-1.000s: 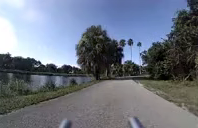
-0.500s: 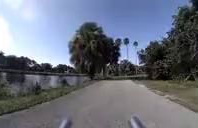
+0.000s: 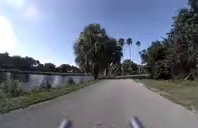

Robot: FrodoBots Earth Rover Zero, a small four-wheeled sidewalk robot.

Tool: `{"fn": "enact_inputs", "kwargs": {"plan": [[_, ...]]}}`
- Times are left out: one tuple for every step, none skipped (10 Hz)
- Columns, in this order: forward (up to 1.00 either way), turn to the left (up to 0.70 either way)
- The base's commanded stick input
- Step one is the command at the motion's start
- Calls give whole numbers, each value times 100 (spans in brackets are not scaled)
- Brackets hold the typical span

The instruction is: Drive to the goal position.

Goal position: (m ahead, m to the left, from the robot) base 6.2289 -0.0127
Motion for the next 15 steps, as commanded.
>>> {"fn": "enact_inputs", "kwargs": {"plan": [[85, 0], [85, 0], [85, 0], [85, 0], [85, 0], [85, 0], [85, 0], [85, 0], [85, 0], [85, 0], [85, 0], [85, 0], [85, 0], [85, 0], [85, 0]]}}
